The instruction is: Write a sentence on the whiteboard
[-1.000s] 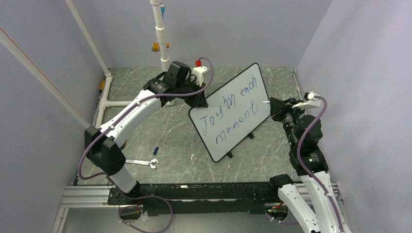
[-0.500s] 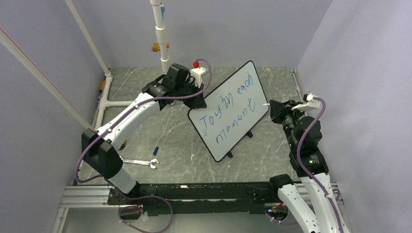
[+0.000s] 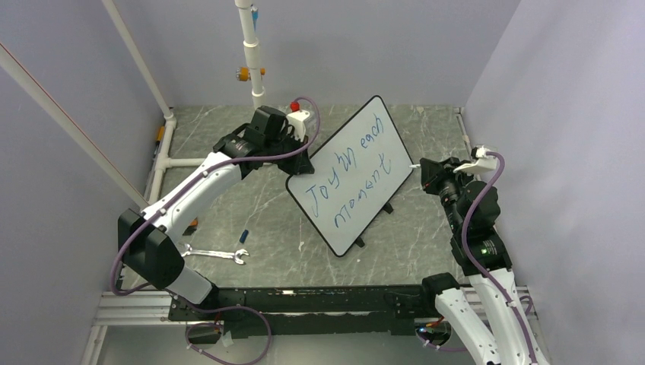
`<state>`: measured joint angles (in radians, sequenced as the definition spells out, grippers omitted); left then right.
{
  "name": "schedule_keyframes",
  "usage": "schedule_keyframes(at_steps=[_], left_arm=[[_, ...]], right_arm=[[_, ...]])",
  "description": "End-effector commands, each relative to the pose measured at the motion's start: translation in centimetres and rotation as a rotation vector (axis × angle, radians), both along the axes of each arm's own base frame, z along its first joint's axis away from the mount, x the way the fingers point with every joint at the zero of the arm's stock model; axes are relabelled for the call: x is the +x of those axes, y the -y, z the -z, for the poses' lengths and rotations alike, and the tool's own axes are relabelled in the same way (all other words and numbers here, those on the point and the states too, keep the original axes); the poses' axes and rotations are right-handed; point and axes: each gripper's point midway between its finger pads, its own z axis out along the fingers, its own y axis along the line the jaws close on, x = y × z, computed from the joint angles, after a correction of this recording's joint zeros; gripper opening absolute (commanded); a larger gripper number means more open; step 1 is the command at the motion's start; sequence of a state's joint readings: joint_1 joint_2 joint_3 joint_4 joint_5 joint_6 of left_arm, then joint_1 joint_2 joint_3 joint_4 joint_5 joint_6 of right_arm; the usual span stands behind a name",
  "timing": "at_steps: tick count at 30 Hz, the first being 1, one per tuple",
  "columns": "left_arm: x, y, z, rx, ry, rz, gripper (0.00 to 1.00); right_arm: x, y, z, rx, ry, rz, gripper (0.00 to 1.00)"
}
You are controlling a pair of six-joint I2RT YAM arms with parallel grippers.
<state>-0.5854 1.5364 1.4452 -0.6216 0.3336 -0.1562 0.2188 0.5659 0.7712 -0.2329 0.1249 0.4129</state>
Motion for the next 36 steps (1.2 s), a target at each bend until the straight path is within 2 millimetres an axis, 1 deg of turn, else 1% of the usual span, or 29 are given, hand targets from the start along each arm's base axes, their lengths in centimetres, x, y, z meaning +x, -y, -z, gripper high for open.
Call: schedule_keyframes(at_steps=[1,4,6,8,10,13,18,21,29,32,36], left_arm=[[-5.1,-7.9,9.2,0.474,-0.153,0.128,0.00],[-6.0,-7.7,8.6,0.445,-0.167,0.154,0.00],[-6.5,-7.8,8.6,0.442,-0.186,0.162,0.00],[-6.7,-8.2,9.0,0.456,-0.193,0.147,0.00],[-6.8,-8.5,9.8,0.470,-0.201,0.128,0.00],[-6.6,-8.6,10.9,0.472,-0.205,0.101,0.00],[-5.9,-8.7,11.6,0.471,-0.177,0.054,0.13],[-5.5,-8.8,11.5,0.471,-0.159,0.038,0.18],[-5.1,-8.4,10.7,0.468,-0.142,0.041,0.25],[-5.1,-8.2,10.2,0.452,-0.131,0.037,0.27],[-5.1,-7.9,9.4,0.428,-0.119,0.038,0.32]], right_arm=[[0.3,-0.2,-0.3,0.018,0.019,-0.002,0.00],[0.5,-0.2,0.0,0.019,0.013,0.002,0.00],[0.6,-0.2,0.2,0.022,0.011,0.003,0.00],[0.7,-0.3,0.5,0.029,0.005,0.000,0.00],[0.7,-0.3,0.6,0.031,0.002,-0.002,0.00],[0.8,-0.3,0.6,0.027,0.001,-0.001,0.00],[0.7,-0.3,0.7,0.023,-0.004,0.002,0.00],[0.7,-0.4,0.8,0.028,-0.006,-0.003,0.00],[0.9,-0.8,1.0,0.051,-0.011,-0.021,0.00],[1.0,-0.9,1.1,0.058,-0.014,-0.025,0.00],[0.9,-0.9,1.1,0.061,-0.014,-0.024,0.00]])
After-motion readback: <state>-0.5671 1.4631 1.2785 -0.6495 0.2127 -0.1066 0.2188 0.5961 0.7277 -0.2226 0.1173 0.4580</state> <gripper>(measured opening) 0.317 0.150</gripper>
